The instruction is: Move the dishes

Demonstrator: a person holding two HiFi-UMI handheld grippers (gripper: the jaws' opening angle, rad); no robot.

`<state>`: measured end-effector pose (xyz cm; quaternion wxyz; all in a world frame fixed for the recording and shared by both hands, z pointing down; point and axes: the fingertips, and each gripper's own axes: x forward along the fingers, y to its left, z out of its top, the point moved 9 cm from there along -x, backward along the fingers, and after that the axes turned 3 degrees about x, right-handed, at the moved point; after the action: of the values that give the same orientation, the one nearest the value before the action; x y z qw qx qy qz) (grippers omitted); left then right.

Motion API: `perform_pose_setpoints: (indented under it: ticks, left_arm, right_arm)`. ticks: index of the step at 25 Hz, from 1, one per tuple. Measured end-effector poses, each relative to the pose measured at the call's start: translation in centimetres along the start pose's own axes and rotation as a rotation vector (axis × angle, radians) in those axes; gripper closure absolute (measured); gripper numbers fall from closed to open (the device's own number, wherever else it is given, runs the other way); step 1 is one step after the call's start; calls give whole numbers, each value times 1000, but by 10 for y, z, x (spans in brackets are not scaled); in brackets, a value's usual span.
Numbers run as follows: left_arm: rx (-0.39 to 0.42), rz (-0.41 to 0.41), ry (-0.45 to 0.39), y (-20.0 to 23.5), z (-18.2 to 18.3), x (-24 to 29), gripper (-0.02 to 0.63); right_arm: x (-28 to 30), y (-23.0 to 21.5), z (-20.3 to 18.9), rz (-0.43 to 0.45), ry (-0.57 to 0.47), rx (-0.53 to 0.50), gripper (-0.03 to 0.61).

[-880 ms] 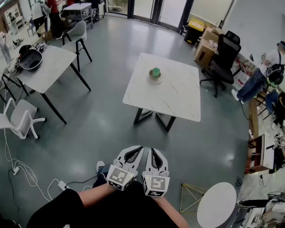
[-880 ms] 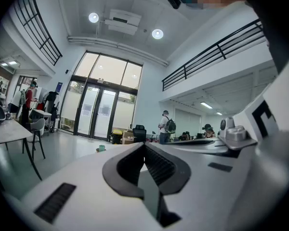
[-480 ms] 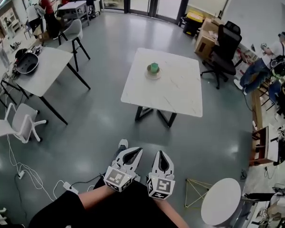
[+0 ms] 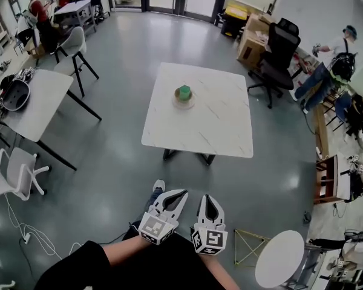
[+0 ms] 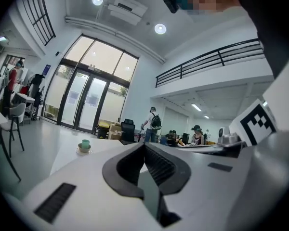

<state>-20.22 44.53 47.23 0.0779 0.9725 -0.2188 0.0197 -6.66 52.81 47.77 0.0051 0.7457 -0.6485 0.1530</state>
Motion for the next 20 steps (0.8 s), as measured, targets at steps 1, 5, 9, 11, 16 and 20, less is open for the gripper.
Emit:
perform_pose_setpoints:
  ticks: [1,5,9,11,16,20]
  left_arm:
    - [-6,-4,-3,12,3,11,597]
    - [-28,-16,-8,66,16,57,597]
    - [-21,-38,-9,113,31,88,597]
    - [-30,-32,0,144,36,101,597]
    - [-48,-29,69,215,37,130,597]
    - [-68,-41,53,249,37,139,597]
  right_arm:
    - [14,-2,5,-2,-1,-10,561]
    - [81,-9,29,0,12,-28,560]
    - [146,-1,53,12,46,-38,560]
    - [181,7,62,18,58,-42,560]
    - [249,15,69,-19,116,-31,561]
    - [278,20,65,-12,159,-5,560]
